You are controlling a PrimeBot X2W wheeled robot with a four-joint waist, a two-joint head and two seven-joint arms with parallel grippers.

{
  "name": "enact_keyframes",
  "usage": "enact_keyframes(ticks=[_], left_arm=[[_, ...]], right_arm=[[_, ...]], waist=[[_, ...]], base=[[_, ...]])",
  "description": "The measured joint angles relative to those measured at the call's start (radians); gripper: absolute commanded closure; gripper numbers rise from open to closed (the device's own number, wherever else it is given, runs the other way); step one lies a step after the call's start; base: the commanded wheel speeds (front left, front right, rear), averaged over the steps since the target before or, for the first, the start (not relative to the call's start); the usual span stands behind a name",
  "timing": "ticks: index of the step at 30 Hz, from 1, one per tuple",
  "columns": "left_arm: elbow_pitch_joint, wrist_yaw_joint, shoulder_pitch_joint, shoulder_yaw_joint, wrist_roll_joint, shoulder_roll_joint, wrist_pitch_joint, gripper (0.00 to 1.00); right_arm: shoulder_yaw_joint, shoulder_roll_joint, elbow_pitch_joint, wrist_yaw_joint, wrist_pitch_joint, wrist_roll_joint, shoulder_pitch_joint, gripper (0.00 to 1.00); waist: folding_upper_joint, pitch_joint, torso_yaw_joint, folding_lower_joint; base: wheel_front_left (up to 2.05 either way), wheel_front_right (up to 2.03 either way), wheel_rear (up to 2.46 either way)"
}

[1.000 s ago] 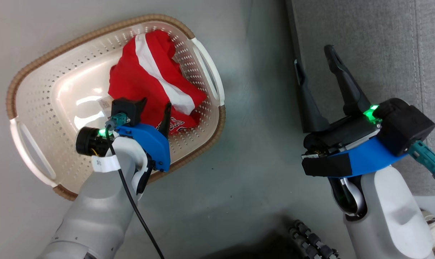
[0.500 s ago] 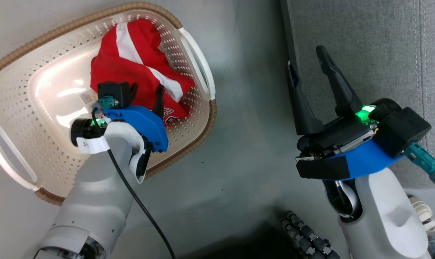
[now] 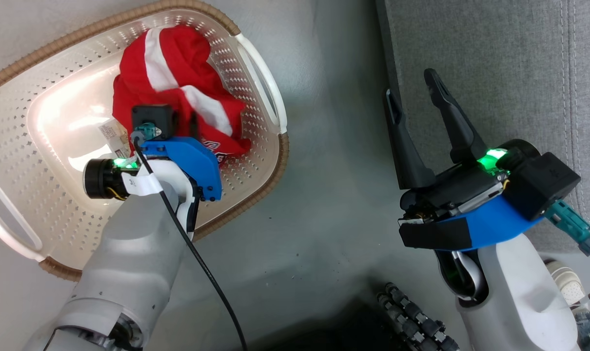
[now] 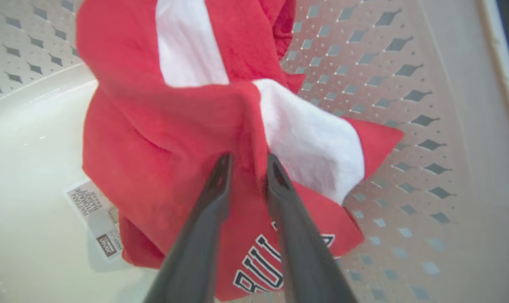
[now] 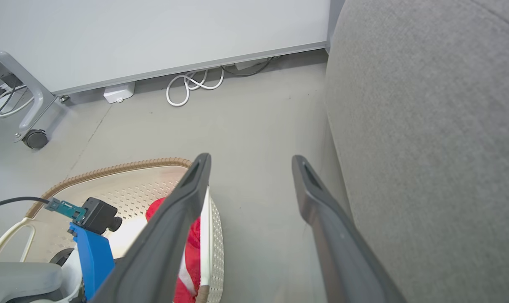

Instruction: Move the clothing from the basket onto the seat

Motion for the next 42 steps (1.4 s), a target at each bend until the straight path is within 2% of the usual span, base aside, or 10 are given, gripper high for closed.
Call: enact_keyframes(ticks=[10, 26, 34, 42], left_arm=[[0.014, 0.004, -0.006, -0.013, -0.003, 0.000, 0.003, 1.00], [0.022, -0.033, -0.010, -0.032, -0.015, -0.001, -0.005, 1.00], [-0.011, -0.068, 0.047, -0.067, -0.036, 0.000, -0.024, 1.00], [-0.074, -0.119, 0.126, -0.136, -0.058, 0.000, -0.034, 1.00]], right_arm=[[-0.006, 0.000, 0.001, 0.000, -0.002, 0.001, 0.007, 0.00], [-0.013, 0.000, 0.014, 0.000, 0.007, -0.007, -0.004, 0.00], [-0.025, 0.000, 0.052, 0.000, 0.020, -0.030, -0.008, 0.00], [-0.042, 0.001, 0.103, 0.000, 0.046, -0.056, 0.012, 0.00]], waist=[[0.0000, -0.009, 0.008, 0.0000], [0.0000, -0.050, 0.037, 0.0000], [0.0000, -0.146, 0.079, 0.0000], [0.0001, -0.298, 0.131, -0.0001]], base=[[0.00, 0.00, 0.00], [0.00, 0.00, 0.00], [0.00, 0.00, 0.00], [0.00, 0.00, 0.00]])
